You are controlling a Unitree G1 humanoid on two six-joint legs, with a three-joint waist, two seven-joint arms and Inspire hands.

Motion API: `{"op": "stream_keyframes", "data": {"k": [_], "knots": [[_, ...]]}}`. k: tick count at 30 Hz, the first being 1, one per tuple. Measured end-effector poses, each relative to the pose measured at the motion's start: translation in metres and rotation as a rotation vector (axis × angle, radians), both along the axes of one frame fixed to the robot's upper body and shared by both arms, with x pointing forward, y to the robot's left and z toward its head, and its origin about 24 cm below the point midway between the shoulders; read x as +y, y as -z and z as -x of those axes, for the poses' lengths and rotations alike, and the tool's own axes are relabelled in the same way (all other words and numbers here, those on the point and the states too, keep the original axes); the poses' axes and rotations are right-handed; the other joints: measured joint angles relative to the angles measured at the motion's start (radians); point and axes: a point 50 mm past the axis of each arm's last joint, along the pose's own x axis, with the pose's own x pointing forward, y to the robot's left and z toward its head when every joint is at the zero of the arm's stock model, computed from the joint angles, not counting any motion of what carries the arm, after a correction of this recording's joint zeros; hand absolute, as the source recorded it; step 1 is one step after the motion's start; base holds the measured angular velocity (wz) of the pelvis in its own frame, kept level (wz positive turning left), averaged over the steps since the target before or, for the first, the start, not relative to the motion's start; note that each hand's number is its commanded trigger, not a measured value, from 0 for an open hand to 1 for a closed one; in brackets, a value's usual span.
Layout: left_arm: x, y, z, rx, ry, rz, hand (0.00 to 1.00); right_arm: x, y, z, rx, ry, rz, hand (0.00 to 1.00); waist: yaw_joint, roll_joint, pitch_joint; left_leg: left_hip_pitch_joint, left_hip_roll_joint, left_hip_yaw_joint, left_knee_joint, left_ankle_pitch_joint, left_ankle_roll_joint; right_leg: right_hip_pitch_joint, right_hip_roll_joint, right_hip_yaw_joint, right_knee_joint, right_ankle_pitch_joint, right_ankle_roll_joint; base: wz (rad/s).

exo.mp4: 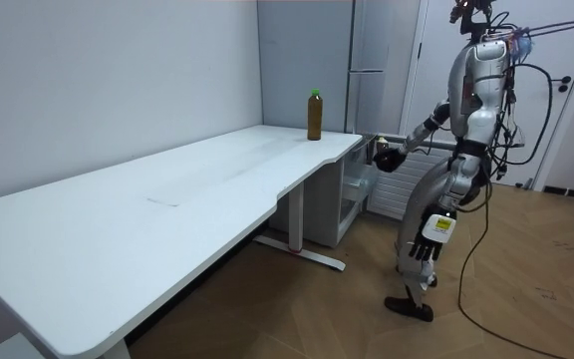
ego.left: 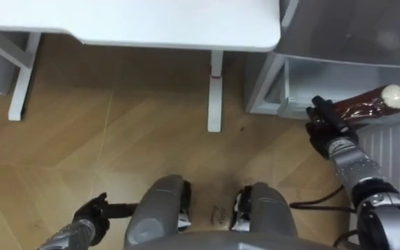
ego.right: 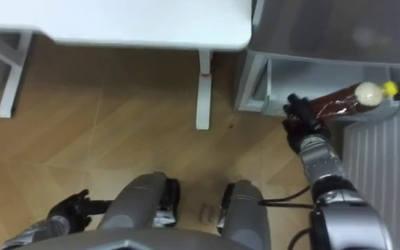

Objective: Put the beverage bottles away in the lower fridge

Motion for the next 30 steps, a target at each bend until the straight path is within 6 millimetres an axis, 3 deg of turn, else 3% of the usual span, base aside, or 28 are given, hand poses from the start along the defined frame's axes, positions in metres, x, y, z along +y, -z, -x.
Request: {"op": "stream_keyframes", "data": {"k": [6, 12, 16, 18, 24, 30], "knots": [[0.001, 0.001, 0.002, 0.045, 0.062, -0.035, 0.0, -0.001, -0.008, -0.011, -0.047, -0.036, -0.012, 1.0, 0.026, -0.016, 0.0058, -0.095, 0.002, 0.001, 0.11, -0.028, -0.001, -0.096, -0.005, 0.015, 0.115, -0.031, -0.005, 0.02], [0.009, 0.0, 0.01, 0.092, 0.105, -0.07, 0.0, -0.002, -0.015, -0.019, -0.064, -0.058, -0.012, 1.0, 0.034, -0.019, 0.0042, -0.177, -0.004, -0.019, 0.174, -0.035, -0.003, -0.162, -0.019, -0.004, 0.174, -0.048, -0.013, 0.11], [0.009, 0.001, 0.012, 0.11, 0.119, -0.085, 0.0, -0.007, -0.032, -0.037, -0.107, -0.06, 0.012, 1.0, 0.035, -0.021, 0.0037, -0.24, -0.007, -0.02, 0.215, -0.039, -0.002, -0.225, -0.027, -0.004, 0.219, -0.055, -0.016, 0.03], [0.009, 0.001, 0.013, 0.117, 0.116, -0.085, 0.0, -0.01, -0.04, -0.044, -0.119, -0.052, 0.019, 1.0, 0.03, -0.024, 0.004, -0.247, -0.02, -0.02, 0.219, -0.039, -0.002, -0.235, -0.038, 0.001, 0.236, -0.063, -0.013, 0.11], [0.012, 0.0, 0.013, 0.122, 0.122, -0.094, 0.0, -0.015, -0.062, -0.062, -0.168, -0.041, 0.017, 1.0, 0.028, -0.029, 0.0029, -0.31, -0.021, -0.02, 0.241, -0.037, -0.006, -0.302, -0.042, 0.003, 0.263, -0.067, -0.017, 0.02], [0.014, 0.0, 0.016, 0.131, 0.136, -0.119, 0.0, -0.021, -0.077, -0.073, -0.185, -0.016, 0.034, 1.0, 0.026, -0.052, 0.0035, -0.351, -0.025, -0.021, 0.238, -0.035, -0.007, -0.341, -0.053, -0.006, 0.267, -0.067, -0.018, 0.04]]}}
